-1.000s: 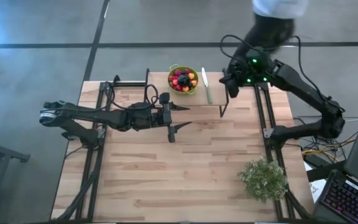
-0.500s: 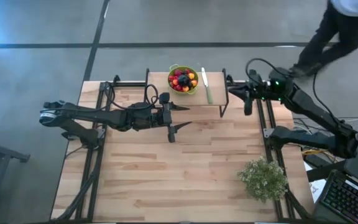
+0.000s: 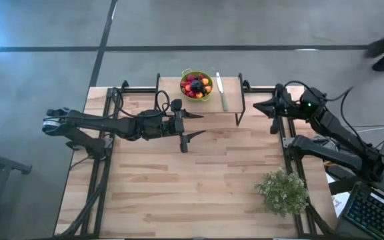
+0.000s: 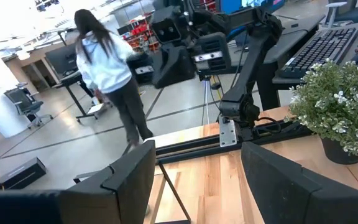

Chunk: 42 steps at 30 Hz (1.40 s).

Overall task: Pick & Place Fruit
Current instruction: Return to Home Position

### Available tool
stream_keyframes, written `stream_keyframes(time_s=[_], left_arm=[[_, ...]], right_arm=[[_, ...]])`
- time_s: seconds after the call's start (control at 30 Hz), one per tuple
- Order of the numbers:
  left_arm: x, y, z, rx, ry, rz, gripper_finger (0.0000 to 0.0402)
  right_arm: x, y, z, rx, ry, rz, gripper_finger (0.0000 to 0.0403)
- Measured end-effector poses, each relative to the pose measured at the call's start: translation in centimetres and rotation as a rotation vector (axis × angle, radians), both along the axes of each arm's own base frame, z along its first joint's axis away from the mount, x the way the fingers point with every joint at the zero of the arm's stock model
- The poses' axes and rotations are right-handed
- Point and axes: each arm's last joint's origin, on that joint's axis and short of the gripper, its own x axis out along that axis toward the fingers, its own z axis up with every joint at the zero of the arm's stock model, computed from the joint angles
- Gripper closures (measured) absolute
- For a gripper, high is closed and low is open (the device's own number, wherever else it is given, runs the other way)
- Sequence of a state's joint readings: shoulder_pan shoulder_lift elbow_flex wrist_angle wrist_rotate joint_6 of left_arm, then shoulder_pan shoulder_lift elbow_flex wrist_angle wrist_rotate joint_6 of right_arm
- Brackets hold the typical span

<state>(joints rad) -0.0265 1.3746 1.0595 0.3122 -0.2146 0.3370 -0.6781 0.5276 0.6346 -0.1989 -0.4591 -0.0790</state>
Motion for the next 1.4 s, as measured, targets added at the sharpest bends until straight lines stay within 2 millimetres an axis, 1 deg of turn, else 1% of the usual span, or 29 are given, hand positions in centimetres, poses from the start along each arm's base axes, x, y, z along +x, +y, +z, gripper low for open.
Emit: stream_keyframes(time_s=[0.17,0.5,0.63,0.83,0.93,1.23,1.4], left_arm=[[0.0,0.0,0.0,0.000,0.000,0.000,0.0158],[0.0,0.0,0.0,0.000,0.000,0.000,0.0158],[0.0,0.0,0.0,0.000,0.000,0.000,0.0158],[0.0,0.0,0.0,0.000,0.000,0.000,0.0158],[0.0,0.0,0.0,0.000,0.000,0.000,0.0158],[0.0,0.0,0.0,0.000,0.000,0.000,0.0158],[0.0,0.0,0.0,0.000,0.000,0.000,0.0158]], right_arm=[[-0.3,0.5,-1.6,0.035,0.000,0.094,0.0394],[0.0,0.3,-4.6,0.031,-0.003,0.096,0.0394],[0.3,0.1,-6.2,0.025,-0.009,0.096,0.0394],[0.5,-0.1,-8.1,-0.063,-0.063,0.098,0.0394],[0.6,-0.2,-8.7,-0.093,-0.071,0.093,0.0394],[0.6,-0.2,-10.1,-0.061,-0.040,0.092,0.0394],[0.5,-0.2,-11.1,0.012,-0.024,0.088,0.0394]])
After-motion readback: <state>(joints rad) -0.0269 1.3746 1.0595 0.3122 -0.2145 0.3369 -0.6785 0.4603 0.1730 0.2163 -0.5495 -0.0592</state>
